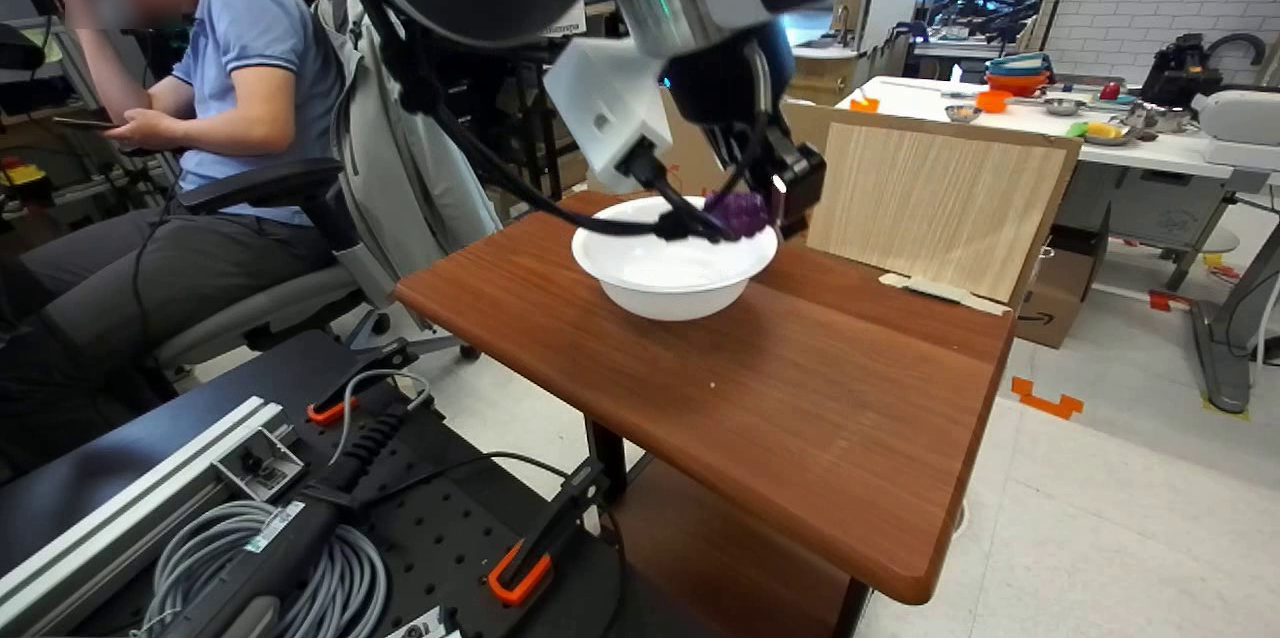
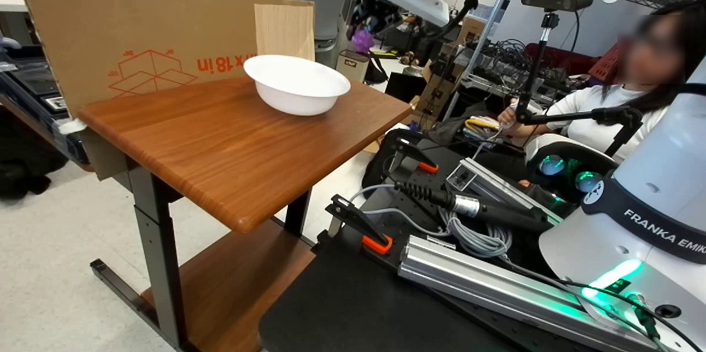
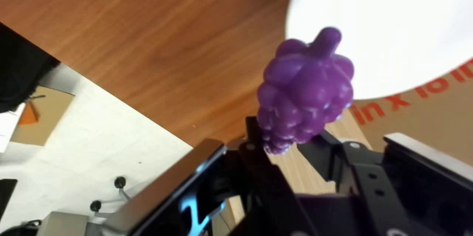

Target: Put the plastic grapes in the bowl

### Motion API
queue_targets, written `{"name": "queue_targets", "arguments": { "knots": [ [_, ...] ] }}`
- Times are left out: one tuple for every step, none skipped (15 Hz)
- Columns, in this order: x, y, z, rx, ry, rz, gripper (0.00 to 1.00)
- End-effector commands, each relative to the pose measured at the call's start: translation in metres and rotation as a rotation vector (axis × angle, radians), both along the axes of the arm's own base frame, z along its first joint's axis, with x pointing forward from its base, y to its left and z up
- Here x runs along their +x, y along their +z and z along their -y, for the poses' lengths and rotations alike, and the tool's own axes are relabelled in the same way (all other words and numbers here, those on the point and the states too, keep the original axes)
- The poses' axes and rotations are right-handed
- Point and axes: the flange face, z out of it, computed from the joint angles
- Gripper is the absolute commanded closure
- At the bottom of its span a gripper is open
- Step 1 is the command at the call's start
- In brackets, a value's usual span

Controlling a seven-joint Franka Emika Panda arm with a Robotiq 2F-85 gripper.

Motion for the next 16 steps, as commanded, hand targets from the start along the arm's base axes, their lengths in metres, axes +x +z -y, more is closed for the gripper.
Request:
{"name": "queue_targets", "arguments": {
  "knots": [
    [-0.001, 0.058, -0.043, 0.042, 0.009, 0.141, 0.92],
    [0.009, 0.064, -0.049, 0.049, 0.005, 0.163, 0.92],
    [0.021, 0.064, -0.052, 0.046, 0.008, 0.18, 0.92],
    [0.028, 0.061, -0.054, 0.047, 0.006, 0.187, 0.92],
    [0.036, 0.056, -0.056, 0.046, 0.01, 0.185, 0.92],
    [0.042, 0.048, -0.056, 0.045, 0.011, 0.176, 0.92],
    [0.047, 0.034, -0.054, 0.041, 0.012, 0.155, 0.92],
    [0.051, 0.024, -0.052, 0.036, 0.015, 0.141, 0.92],
    [0.055, 0.009, -0.051, 0.026, 0.022, 0.117, 0.92],
    [0.057, -0.005, -0.05, 0.014, 0.03, 0.094, 0.92],
    [0.059, -0.019, -0.051, -0.002, 0.04, 0.072, 0.92],
    [0.062, -0.032, -0.053, -0.016, 0.048, 0.044, 0.92],
    [0.065, -0.044, -0.057, -0.029, 0.054, 0.023, 0.92],
    [0.069, -0.054, -0.064, -0.039, 0.06, 0.005, 0.92],
    [0.072, -0.063, -0.072, -0.049, 0.065, -0.009, 0.92],
    [0.076, -0.069, -0.081, -0.056, 0.07, -0.016, 0.92]
  ]
}}
